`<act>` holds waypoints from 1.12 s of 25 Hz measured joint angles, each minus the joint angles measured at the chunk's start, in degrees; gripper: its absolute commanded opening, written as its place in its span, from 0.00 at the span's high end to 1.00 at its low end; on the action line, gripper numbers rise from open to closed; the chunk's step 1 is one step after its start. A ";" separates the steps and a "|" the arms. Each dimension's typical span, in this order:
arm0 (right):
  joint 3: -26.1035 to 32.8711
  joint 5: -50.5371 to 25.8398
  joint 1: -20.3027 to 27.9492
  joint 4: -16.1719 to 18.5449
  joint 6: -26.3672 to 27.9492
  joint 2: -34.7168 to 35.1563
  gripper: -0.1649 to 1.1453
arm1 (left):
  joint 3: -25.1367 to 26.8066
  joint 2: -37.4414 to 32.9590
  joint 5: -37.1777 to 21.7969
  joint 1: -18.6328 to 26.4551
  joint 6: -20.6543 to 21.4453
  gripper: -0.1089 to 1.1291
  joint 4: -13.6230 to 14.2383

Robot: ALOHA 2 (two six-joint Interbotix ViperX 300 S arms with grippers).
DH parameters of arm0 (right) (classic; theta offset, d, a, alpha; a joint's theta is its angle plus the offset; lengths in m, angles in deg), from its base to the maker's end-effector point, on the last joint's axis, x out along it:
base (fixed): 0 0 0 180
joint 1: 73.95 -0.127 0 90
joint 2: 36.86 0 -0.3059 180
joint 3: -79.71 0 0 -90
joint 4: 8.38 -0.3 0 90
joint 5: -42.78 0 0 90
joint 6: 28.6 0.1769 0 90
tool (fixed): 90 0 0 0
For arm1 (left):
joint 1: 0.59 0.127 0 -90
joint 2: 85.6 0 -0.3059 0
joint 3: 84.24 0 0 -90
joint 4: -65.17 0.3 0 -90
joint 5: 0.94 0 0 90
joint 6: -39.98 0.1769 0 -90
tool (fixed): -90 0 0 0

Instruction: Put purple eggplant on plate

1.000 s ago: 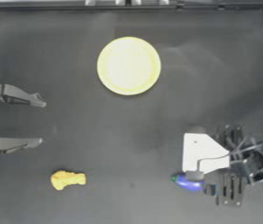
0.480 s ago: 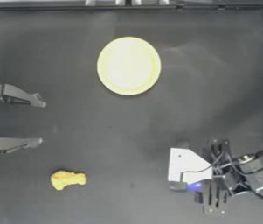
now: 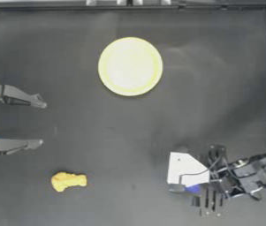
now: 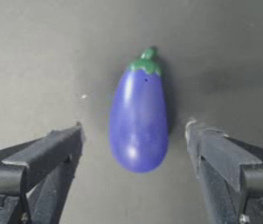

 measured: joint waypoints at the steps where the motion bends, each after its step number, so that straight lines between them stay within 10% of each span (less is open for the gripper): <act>1: -0.09 0.35 0.00 0.00 0.00 0.35 0.13 | 0.00 0.00 0.00 0.00 0.00 0.08 0.00; 12: -0.44 1.67 0.00 0.53 0.09 4.57 0.20 | 0.00 -0.09 0.00 0.00 -0.09 0.08 0.00; 20: 0.00 -1.49 0.00 0.53 -0.26 5.10 0.88 | 0.00 0.09 -0.09 -0.09 -0.18 0.08 0.00; 28: 1.49 -2.29 0.26 1.41 -1.23 1.32 0.82 | 0.00 1.85 -0.09 0.00 -0.18 0.08 0.00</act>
